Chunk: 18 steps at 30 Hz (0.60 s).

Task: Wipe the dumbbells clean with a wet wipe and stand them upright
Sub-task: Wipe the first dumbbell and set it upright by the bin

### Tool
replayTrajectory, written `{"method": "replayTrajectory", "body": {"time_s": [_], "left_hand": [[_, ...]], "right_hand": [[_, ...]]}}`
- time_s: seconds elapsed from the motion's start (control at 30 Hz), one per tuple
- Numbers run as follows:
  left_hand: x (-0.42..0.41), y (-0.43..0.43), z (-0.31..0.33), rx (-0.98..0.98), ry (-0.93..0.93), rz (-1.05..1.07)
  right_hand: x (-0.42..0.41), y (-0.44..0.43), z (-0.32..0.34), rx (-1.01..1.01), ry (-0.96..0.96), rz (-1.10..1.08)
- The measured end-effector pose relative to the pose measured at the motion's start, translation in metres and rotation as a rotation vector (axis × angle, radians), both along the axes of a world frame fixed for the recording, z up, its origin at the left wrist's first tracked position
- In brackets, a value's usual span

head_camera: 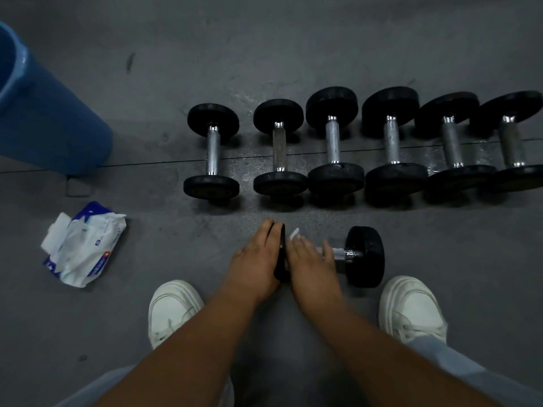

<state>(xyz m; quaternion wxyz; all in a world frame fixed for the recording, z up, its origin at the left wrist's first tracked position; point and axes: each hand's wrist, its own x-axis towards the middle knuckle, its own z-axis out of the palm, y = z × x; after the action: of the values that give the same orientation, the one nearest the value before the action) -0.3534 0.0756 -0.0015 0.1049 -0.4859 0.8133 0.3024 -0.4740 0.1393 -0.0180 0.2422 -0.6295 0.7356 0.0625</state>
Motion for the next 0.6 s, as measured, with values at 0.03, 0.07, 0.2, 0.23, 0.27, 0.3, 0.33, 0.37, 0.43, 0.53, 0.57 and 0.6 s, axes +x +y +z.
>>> {"method": "replayTrajectory", "body": {"time_s": [0.03,0.07,0.2,0.23,0.27,0.3,0.33,0.37,0.43,0.53,0.57,0.6], "left_hand": [[0.0,0.0,0.0,0.004,-0.007,-0.001],[0.0,-0.001,0.0,0.005,-0.013,-0.001],[0.0,0.002,0.004,-0.003,-0.011,-0.002],[0.0,0.004,0.003,-0.007,-0.007,0.005],[0.0,0.005,0.002,-0.005,-0.003,0.014],[0.0,0.005,0.001,-0.002,-0.002,0.019],[0.0,0.004,-0.001,-0.004,-0.002,0.018],[-0.001,0.003,-0.001,-0.009,-0.002,0.015],[-0.001,0.0,0.001,-0.003,0.001,0.018],[-0.001,0.003,0.001,0.004,0.02,0.019],[-0.001,0.005,0.001,0.008,0.025,0.025],[0.0,0.005,0.001,0.011,0.02,0.027]], "right_hand": [[-0.009,-0.02,-0.003,0.024,-0.02,0.007],[-0.014,-0.035,-0.004,0.074,-0.017,0.011],[0.005,-0.003,-0.006,-0.113,0.027,-0.062],[0.005,0.002,-0.007,-0.149,0.039,-0.065],[-0.001,-0.004,-0.003,-0.084,0.043,-0.007],[-0.011,-0.018,-0.001,-0.025,0.031,0.059],[-0.022,-0.036,0.0,0.068,-0.015,0.093],[-0.028,-0.049,0.001,0.168,-0.065,0.08],[-0.021,-0.046,-0.001,0.152,-0.019,0.081],[-0.008,-0.014,-0.002,-0.085,0.003,0.016],[-0.015,-0.015,-0.002,-0.066,-0.038,0.04],[-0.026,-0.022,-0.001,-0.024,-0.088,0.064]]}}
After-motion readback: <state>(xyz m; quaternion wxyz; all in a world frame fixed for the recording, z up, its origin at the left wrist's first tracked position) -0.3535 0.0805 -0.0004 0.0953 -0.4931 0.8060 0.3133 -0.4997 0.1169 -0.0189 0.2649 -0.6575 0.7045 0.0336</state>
